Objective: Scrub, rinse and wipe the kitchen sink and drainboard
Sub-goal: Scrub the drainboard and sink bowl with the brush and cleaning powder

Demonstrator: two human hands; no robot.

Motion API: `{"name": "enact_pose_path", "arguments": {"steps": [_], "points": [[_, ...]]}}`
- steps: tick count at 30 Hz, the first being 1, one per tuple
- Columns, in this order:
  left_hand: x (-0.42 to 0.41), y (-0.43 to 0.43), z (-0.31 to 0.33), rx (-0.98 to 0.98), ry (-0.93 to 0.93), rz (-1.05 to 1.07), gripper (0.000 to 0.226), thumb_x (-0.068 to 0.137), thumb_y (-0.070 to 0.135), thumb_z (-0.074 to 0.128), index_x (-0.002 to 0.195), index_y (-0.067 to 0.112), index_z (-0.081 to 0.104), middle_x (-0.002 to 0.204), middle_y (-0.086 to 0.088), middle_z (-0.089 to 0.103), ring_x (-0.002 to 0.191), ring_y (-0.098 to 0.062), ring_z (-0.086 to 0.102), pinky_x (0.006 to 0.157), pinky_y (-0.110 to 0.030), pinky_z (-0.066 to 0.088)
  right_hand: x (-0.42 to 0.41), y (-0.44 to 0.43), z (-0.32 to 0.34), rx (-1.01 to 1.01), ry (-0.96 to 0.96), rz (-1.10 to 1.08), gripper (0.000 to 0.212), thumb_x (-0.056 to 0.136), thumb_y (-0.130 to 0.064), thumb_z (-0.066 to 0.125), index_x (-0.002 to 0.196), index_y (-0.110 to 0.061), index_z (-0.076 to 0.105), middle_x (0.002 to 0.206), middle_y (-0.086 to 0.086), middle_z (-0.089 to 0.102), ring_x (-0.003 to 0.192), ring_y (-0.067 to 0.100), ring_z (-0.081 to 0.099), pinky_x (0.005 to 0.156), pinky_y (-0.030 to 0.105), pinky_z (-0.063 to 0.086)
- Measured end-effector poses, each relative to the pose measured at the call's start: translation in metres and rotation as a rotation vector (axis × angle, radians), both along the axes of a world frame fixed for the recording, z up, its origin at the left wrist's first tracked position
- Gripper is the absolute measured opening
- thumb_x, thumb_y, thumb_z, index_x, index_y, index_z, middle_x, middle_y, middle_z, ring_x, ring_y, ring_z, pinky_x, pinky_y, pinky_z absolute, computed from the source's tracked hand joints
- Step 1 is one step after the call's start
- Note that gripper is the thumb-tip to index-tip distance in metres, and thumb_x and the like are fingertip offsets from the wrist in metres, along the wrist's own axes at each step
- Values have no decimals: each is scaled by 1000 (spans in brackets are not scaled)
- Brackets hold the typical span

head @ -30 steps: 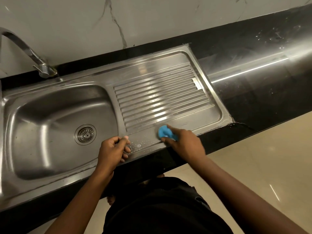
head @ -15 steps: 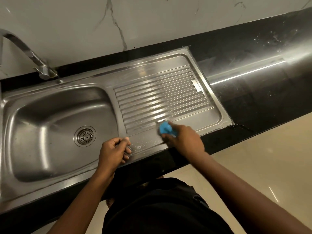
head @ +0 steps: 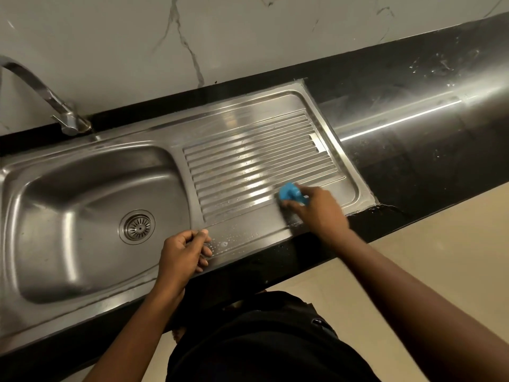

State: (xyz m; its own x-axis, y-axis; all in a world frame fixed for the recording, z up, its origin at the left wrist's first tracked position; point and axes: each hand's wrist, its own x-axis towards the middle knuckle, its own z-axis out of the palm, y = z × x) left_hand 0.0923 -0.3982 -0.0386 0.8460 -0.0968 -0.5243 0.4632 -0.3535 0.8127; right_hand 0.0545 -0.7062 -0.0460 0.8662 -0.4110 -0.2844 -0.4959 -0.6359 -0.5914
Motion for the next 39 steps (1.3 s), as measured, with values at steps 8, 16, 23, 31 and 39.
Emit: {"name": "enact_pose_path", "arguments": {"steps": [8,16,23,31,39], "points": [[5,-8,-6,-17,2,-3,28,104,28,63,90,8,75,74,-13,72,60,-23,61,55,-33,49,-21,-19,18,-23,226,140,58,85,-57,76,131,-25,65,114,-2,74,86,6,68,84,36,60],[2,-11,-8,-7,8,-6,29,103,30,63,89,8,75,74,-14,72,59,-23,61,54,-32,49,-32,-130,36,-279,243,-49,69,89,-55,73,147,-24,55,123,7,71,87,13,66,77,39,61],[1,-14,-7,2,23,-12,28,104,28,62,90,7,75,71,-11,71,59,-22,61,54,-32,49,-43,-70,18,-3,101,-183,63,86,-51,76,141,-23,61,119,3,72,84,3,66,73,27,57],[9,-19,0,-9,-1,-25,29,104,27,62,90,5,74,71,-12,71,58,-22,60,54,-31,48,-11,23,6,-9,83,137,61,91,-58,69,143,-28,58,126,1,70,95,11,68,88,39,61],[4,4,2,11,7,-1,26,103,26,63,90,7,75,76,-17,73,60,-23,61,56,-32,49,-20,-108,28,-116,80,-157,57,90,-51,73,136,-19,64,112,3,74,83,7,67,65,26,51]]}}
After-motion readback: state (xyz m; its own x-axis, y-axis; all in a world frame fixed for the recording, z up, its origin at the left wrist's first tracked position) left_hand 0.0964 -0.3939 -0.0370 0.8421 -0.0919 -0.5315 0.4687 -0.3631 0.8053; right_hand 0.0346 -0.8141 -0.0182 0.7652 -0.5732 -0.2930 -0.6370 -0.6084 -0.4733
